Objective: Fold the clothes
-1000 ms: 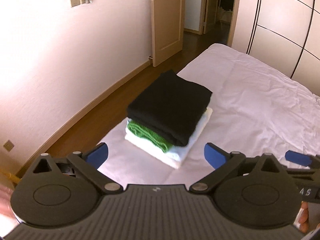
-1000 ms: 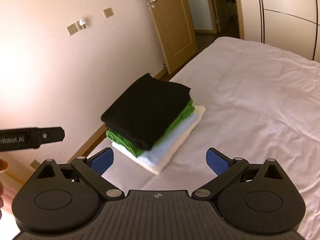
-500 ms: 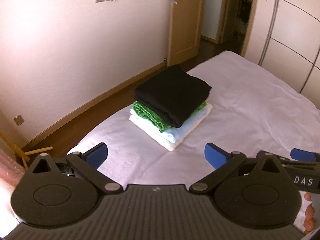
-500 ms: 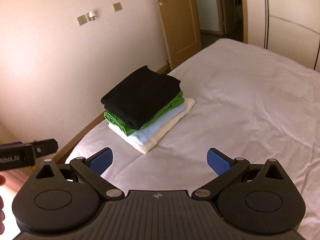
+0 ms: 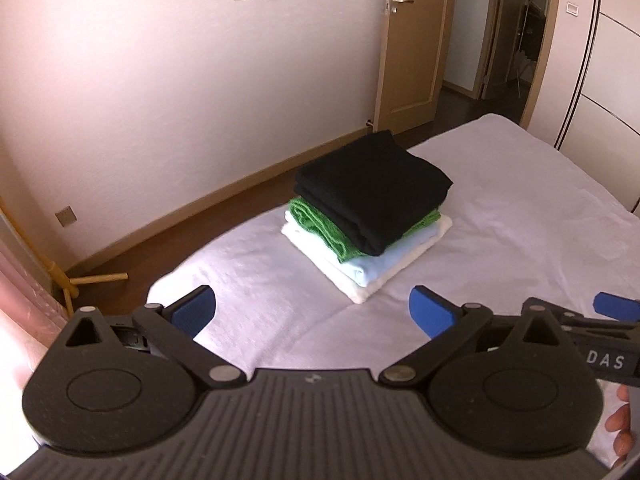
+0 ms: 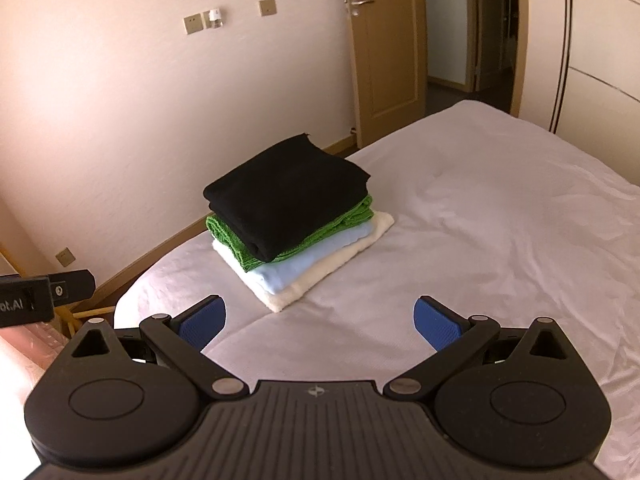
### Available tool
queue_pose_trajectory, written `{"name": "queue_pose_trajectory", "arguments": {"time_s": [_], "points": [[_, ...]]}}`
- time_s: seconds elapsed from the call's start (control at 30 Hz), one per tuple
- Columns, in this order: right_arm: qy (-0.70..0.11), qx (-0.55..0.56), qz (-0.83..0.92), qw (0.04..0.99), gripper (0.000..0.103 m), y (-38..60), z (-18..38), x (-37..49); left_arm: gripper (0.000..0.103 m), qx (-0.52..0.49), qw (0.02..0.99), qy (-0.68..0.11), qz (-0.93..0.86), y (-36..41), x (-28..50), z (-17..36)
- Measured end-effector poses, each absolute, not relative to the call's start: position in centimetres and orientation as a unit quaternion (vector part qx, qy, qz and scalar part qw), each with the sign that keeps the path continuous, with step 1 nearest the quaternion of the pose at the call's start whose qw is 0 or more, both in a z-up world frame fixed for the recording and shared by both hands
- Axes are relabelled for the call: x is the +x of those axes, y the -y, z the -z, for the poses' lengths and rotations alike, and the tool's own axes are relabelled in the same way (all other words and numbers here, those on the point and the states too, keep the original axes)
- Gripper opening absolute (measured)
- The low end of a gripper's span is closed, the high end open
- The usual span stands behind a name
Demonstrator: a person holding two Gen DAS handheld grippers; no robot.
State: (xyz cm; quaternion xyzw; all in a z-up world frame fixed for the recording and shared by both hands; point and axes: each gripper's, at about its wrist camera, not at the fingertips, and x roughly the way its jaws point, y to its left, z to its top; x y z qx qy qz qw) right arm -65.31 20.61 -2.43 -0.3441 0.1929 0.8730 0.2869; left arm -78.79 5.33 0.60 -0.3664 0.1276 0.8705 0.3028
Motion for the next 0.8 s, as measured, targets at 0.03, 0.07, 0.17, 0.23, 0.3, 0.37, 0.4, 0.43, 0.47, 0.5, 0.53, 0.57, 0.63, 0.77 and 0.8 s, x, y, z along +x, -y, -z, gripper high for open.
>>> {"name": "queue_pose_trajectory", "arguments": {"time_s": [0.03,0.07,0.17,0.23,0.3,0.37,0.4,0.43,0.47,0.5,0.53,0.57,0.63,0.77,0.8], "points": [[-0.193,-0.347,-0.873,0.284,0.103,-20.9,2.6,-65.4,0.102,-0.369,0.301,-0.128,-0.870,-5.6,-78.8,-0.3],[-0.193,-0.349,-0.873,0.281,0.103,-21.2,2.8,-65.5,0.102,-0.372,0.297,-0.128,-0.870,-5.9,-78.8,-0.1],[-0.193,-0.360,-0.871,0.272,0.103,-22.2,3.6,-65.8,0.102,-0.382,0.285,-0.135,-0.869,-6.9,-78.9,0.9],[-0.193,-0.368,-0.870,0.265,0.103,-22.8,4.4,-66.1,0.102,-0.390,0.276,-0.138,-0.868,-7.4,-79.0,1.7],[-0.194,-0.376,-0.869,0.256,0.103,-23.5,5.2,-66.5,0.102,-0.400,0.266,-0.141,-0.865,-7.9,-79.1,2.4],[-0.195,-0.383,-0.869,0.244,0.103,-24.2,6.0,-66.9,0.102,-0.406,0.258,-0.146,-0.864,-8.5,-79.2,3.2],[-0.194,-0.388,-0.869,0.237,0.103,-24.5,6.4,-67.2,0.102,-0.409,0.254,-0.148,-0.864,-8.7,-79.2,3.5],[-0.193,-0.392,-0.869,0.231,0.103,-24.8,6.7,-67.4,0.102,-0.411,0.250,-0.151,-0.864,-9.0,-79.3,3.8],[-0.190,-0.395,-0.869,0.227,0.103,-25.1,6.9,-67.7,0.102,-0.413,0.245,-0.153,-0.864,-9.3,-79.3,4.1],[-0.187,-0.399,-0.870,0.221,0.103,-25.4,7.1,-68.0,0.102,-0.415,0.241,-0.153,-0.864,-9.5,-79.4,4.2],[-0.185,-0.402,-0.870,0.217,0.103,-25.7,7.3,-68.3,0.102,-0.417,0.237,-0.152,-0.864,-9.7,-79.6,4.3],[-0.182,-0.405,-0.871,0.212,0.103,-26.0,7.4,-68.5,0.102,-0.418,0.234,-0.152,-0.864,-9.9,-79.8,4.5],[-0.176,-0.409,-0.872,0.205,0.103,-26.6,7.6,-69.1,0.102,-0.421,0.226,-0.151,-0.865,-10.4,-80.1,4.7],[-0.171,-0.415,-0.873,0.193,0.103,-27.7,8.0,-70.2,0.102,-0.424,0.219,-0.151,-0.866,-11.2,-80.8,5.1],[-0.169,-0.417,-0.873,0.191,0.103,-28.0,8.1,-70.5,0.102,-0.425,0.219,-0.151,-0.865,-11.4,-80.9,5.2]]}}
